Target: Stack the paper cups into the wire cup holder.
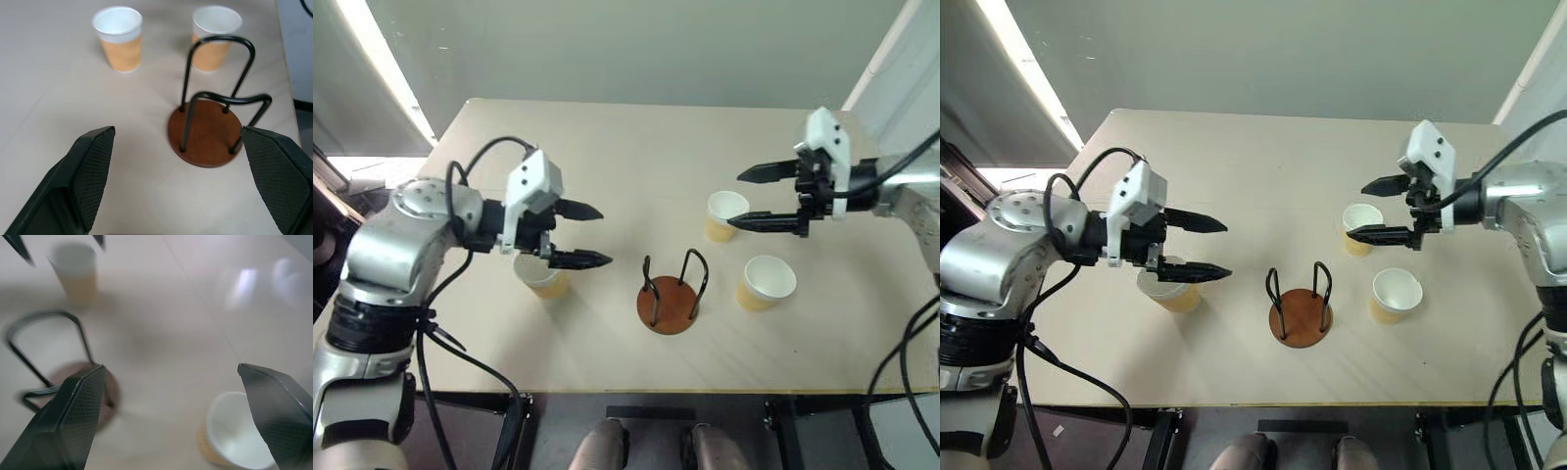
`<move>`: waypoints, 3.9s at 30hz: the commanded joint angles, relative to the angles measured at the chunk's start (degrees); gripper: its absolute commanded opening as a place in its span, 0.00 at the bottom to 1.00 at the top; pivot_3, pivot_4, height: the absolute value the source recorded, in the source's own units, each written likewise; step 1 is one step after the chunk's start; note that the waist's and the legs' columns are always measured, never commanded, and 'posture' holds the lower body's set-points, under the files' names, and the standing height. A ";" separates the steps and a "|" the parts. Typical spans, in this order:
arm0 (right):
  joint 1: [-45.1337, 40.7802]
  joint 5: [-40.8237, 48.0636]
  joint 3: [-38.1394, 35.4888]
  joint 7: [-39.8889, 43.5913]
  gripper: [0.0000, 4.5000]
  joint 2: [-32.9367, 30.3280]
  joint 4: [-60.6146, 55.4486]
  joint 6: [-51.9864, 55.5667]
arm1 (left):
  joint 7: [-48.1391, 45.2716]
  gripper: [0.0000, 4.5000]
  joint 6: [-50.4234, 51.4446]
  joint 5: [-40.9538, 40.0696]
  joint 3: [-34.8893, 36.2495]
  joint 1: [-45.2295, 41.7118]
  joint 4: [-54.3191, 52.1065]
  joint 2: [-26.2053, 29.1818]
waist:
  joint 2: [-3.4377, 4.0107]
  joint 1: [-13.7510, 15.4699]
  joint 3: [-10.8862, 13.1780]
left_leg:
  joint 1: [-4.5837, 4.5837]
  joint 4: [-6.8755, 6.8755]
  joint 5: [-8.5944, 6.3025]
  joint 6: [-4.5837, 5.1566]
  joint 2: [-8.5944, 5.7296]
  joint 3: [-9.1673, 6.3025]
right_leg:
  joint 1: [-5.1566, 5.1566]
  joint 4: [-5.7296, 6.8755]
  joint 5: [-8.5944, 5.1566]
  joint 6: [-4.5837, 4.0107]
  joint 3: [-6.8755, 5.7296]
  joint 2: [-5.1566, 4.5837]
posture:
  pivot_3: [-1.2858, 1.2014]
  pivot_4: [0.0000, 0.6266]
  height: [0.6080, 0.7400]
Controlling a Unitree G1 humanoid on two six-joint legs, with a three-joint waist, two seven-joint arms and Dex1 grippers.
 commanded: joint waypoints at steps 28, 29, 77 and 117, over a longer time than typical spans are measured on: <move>-12.81 -28.07 8.25 10.84 0.22 15.61 32.72 -24.60 | 2.05 0.98 -3.09 1.17 0.95 2.83 -2.02 6.14 | 0.00 0.04 0.00 | -0.15 -0.29 0.01 -0.05 -0.01 -0.04 | -0.17 -0.02 -0.05 -0.09 -0.03 0.00 | 0.52 0.24 1.00; -13.06 -26.66 7.33 12.03 0.14 15.75 31.58 -22.71 | 1.96 0.98 -3.22 1.20 0.95 2.77 -1.89 6.19 | 0.00 0.04 0.00 | -0.15 -0.29 0.01 -0.05 -0.01 -0.04 | -0.17 -0.02 -0.05 -0.10 -0.03 0.00 | 0.52 0.24 1.00; -10.84 1.01 2.66 15.99 0.00 1.83 -23.00 12.66 | -3.19 0.98 -8.25 4.19 -3.98 -1.34 3.85 2.43 | 0.00 -0.20 0.01 | -0.05 -0.55 0.14 -0.14 0.04 -0.07 | -0.19 -0.07 -0.13 -0.24 -0.05 0.00 | 0.52 0.24 1.00; -10.07 8.54 -5.00 9.52 0.76 4.37 -15.40 16.52 | -5.07 0.98 -9.63 7.34 1.60 12.39 -12.36 18.62 | -0.02 -0.49 0.01 | -0.04 -0.72 0.17 -0.11 0.05 -0.07 | -0.23 -0.15 -0.16 -0.29 -0.06 0.03 | 0.52 0.24 1.00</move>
